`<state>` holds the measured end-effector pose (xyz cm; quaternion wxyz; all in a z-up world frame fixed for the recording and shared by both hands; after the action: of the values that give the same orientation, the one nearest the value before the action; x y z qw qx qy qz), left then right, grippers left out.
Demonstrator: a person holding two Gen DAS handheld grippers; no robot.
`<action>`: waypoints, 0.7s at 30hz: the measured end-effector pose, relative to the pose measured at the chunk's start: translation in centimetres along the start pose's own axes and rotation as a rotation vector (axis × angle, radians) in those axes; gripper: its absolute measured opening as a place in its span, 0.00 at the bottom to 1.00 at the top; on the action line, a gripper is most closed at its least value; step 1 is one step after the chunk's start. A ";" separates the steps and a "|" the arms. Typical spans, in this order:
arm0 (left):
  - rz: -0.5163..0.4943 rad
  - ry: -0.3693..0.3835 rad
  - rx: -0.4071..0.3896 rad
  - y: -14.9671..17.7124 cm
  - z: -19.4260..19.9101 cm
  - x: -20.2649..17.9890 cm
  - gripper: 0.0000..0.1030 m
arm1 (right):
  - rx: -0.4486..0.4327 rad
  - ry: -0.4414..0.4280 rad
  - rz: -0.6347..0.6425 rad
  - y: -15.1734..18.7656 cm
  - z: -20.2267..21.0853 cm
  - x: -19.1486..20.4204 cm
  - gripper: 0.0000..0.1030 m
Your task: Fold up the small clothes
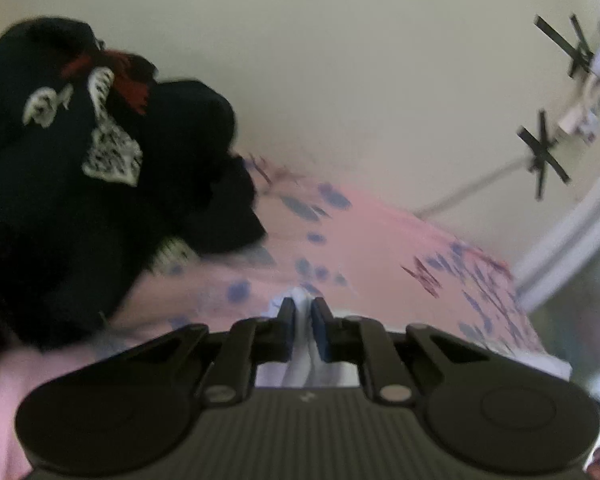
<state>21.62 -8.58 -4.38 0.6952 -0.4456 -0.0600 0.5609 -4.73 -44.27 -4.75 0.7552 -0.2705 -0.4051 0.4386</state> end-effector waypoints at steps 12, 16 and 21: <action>-0.047 -0.009 -0.083 1.2 4.8 -0.3 0.33 | -0.094 -0.175 0.196 0.3 3.9 7.9 0.67; -0.023 0.010 -0.043 2.9 6.4 0.2 0.52 | 0.031 -0.425 0.371 4.5 3.8 17.6 0.71; 0.050 0.030 0.021 4.9 6.0 1.2 0.47 | 0.159 -0.473 0.480 9.9 -0.1 24.6 0.56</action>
<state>15.02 -4.37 -4.63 0.6864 -0.4480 -0.0322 0.5719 -2.01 -17.98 -3.12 0.5343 -0.1893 -0.4583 0.6846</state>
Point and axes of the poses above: each gripper's, at about its wrist camera, not at the fingertips, and z roughly against the way its jaws point, x to its left, y to its underside, the point moved 10 cm from there along -z, roughly the way its jaws point, and after that the axes turned 2 degrees about -z, right-handed, at the moved point
